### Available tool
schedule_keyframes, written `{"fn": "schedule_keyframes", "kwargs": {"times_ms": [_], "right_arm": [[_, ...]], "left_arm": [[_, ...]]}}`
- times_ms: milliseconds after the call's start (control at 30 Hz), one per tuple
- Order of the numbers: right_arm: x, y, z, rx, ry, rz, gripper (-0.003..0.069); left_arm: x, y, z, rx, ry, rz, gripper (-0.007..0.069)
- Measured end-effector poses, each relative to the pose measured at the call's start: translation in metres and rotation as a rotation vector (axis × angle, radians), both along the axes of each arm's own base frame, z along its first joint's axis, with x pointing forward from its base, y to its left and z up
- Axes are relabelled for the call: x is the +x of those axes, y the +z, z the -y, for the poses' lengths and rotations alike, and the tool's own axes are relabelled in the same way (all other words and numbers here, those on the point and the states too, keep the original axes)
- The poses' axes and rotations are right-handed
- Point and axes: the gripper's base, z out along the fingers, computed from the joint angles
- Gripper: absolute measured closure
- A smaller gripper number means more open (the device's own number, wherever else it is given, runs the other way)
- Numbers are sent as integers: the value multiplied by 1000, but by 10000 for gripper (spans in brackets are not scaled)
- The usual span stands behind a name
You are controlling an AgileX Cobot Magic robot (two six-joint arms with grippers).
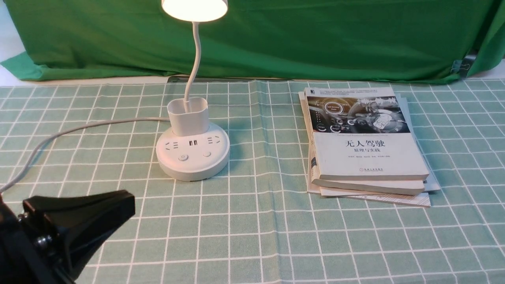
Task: Turn on the table lamp.
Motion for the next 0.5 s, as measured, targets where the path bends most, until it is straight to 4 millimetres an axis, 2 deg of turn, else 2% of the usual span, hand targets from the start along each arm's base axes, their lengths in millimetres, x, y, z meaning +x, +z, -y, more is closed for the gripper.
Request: {"fn": "schedule_keyframes", "kwargs": {"times_ms": [100,200,300,400,500], "right_arm": [[0,0,0,0,0,0,421],[0,0,0,0,0,0,421],[0,0,0,0,0,0,421],[0,0,0,0,0,0,421],[0,0,0,0,0,0,421]], "left_arm": [[-5,-4,0,41,-31,-20,603],[-16,-17,1,112,-114,-120,603],[-24,-27,-3,125,-132,-140,603],[-29,-34,-12,88,-70,-81,603],[-27,-42,-24,14,91,40,603]]}}
